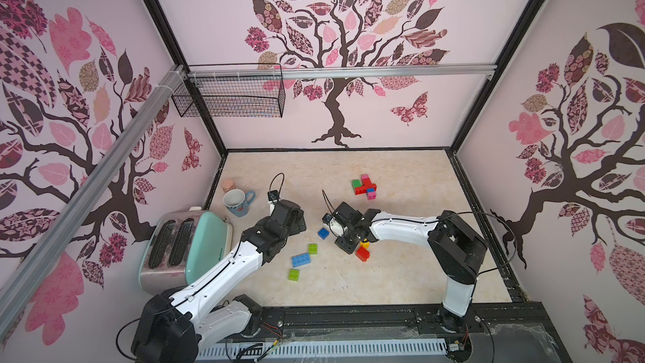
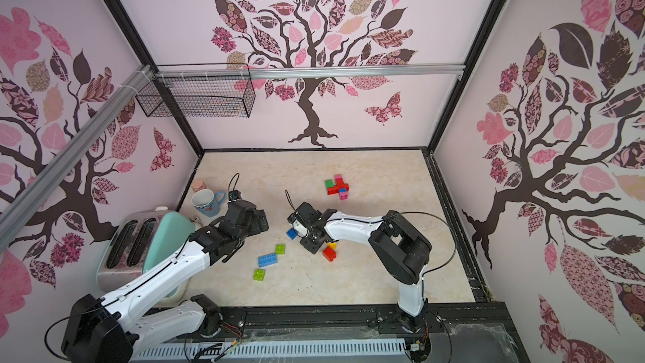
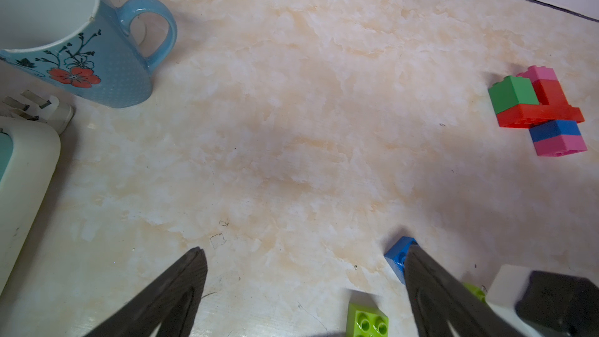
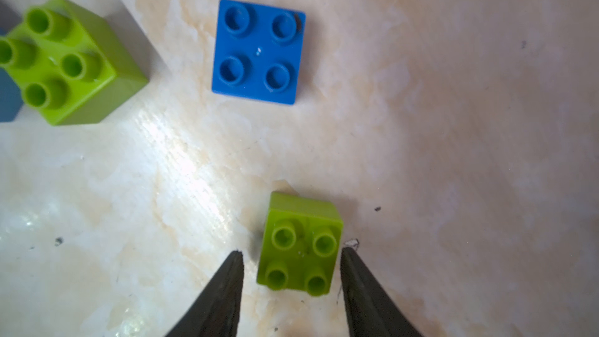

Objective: Assemble the number 4 with lego
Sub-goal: Pick up the lego brick from the center of the board.

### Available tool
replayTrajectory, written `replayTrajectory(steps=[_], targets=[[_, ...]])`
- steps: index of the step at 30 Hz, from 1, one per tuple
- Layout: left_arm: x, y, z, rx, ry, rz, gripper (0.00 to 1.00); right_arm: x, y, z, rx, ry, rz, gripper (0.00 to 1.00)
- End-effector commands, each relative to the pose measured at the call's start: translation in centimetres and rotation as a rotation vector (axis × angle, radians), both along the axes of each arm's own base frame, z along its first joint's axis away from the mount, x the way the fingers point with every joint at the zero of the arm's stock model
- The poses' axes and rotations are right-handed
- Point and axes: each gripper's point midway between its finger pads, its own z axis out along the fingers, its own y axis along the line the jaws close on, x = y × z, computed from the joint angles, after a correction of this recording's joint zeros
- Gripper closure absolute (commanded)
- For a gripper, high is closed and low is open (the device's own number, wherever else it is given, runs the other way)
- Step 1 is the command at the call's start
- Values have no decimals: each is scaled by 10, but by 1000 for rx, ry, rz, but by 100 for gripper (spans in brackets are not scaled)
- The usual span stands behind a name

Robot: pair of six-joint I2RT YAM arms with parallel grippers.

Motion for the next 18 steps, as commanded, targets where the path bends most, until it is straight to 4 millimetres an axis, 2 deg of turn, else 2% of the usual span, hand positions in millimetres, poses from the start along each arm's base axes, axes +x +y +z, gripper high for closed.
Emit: replayTrajectory(steps=[1,5,7,18], targets=[[5,-1,8,-12,-14,9,2,0,5,11,45,5,-24,45],[6,-1,9,-11,-13,7,2,4,2,-3,23,19,-93,44],[5,-1,8,-12,-13,7,2,4,2,-6,28,24,-113,47],[3,1,4,-12,-5,13,2,9,5,-6,49,4,-138,61]])
